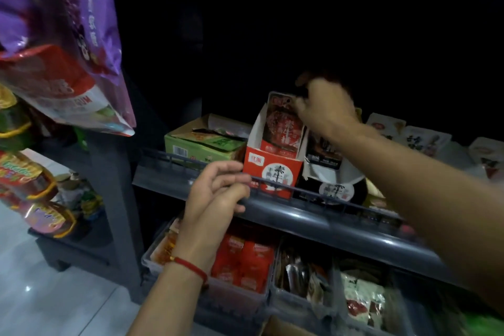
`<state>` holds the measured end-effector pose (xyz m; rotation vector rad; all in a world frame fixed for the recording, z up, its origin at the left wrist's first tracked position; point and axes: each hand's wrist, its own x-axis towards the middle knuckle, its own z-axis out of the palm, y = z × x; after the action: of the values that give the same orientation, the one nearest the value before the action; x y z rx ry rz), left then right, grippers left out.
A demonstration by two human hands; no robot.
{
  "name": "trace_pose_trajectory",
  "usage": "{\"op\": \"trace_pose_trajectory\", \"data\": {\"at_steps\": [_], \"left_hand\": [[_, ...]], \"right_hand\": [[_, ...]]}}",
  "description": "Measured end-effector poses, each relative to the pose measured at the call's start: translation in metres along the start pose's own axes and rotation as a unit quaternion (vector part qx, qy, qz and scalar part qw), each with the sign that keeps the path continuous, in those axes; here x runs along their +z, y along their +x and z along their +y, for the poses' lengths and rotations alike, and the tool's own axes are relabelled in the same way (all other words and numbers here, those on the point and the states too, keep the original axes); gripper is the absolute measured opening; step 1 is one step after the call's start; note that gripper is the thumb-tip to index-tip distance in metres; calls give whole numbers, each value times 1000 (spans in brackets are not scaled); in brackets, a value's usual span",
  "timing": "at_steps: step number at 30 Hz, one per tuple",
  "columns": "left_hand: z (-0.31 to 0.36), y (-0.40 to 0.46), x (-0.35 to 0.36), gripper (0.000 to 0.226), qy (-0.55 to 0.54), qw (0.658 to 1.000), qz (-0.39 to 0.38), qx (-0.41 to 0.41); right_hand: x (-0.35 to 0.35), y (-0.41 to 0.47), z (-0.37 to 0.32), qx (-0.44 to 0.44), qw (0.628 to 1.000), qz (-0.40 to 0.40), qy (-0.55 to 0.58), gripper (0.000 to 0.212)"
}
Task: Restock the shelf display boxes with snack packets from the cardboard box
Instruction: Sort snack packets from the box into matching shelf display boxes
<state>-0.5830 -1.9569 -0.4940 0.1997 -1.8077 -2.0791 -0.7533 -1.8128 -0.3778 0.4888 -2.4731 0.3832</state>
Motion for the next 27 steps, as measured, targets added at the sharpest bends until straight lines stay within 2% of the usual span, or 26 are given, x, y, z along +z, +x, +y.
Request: {"op": "trace_pose_trajectory", "data": {"at_steps": [3,5,7,8,9,12,14,15,17,19,21,25,27], "left_hand": [[2,-5,5,24,18,996,-78,40],[-2,-16,13,23,53,986,-157,30],[-13,-35,23,19,141,959,-245,-5],[-21,-45,29,19,215,929,-299,-22],[-32,-55,36,18,300,883,-359,-34],[-72,-85,53,24,498,706,-498,-67],[-95,-101,63,32,571,611,-544,-67],[-107,-110,67,35,589,575,-563,-76],[-127,-120,73,32,616,524,-580,-95],[-150,-124,70,18,641,511,-563,-101],[-170,-126,66,19,663,526,-523,-100],[-198,-139,63,49,676,611,-412,-21],[-208,-146,65,58,650,663,-370,-17]], "right_hand": [[-41,-50,-2,-89,990,36,101,12],[-65,-101,7,-104,983,-27,152,11],[-74,-156,25,-88,971,-141,173,11],[-71,-183,37,-73,961,-205,173,9],[-67,-209,50,-59,948,-271,157,9],[-37,-285,90,-23,896,-435,85,13],[-9,-328,108,2,855,-514,70,17],[3,-349,114,8,840,-540,52,20],[25,-381,122,7,832,-555,14,28],[46,-406,126,33,832,-554,10,36],[65,-424,126,73,833,-547,45,44],[96,-443,122,183,826,-516,134,61],[104,-442,116,251,816,-485,190,52]]}}
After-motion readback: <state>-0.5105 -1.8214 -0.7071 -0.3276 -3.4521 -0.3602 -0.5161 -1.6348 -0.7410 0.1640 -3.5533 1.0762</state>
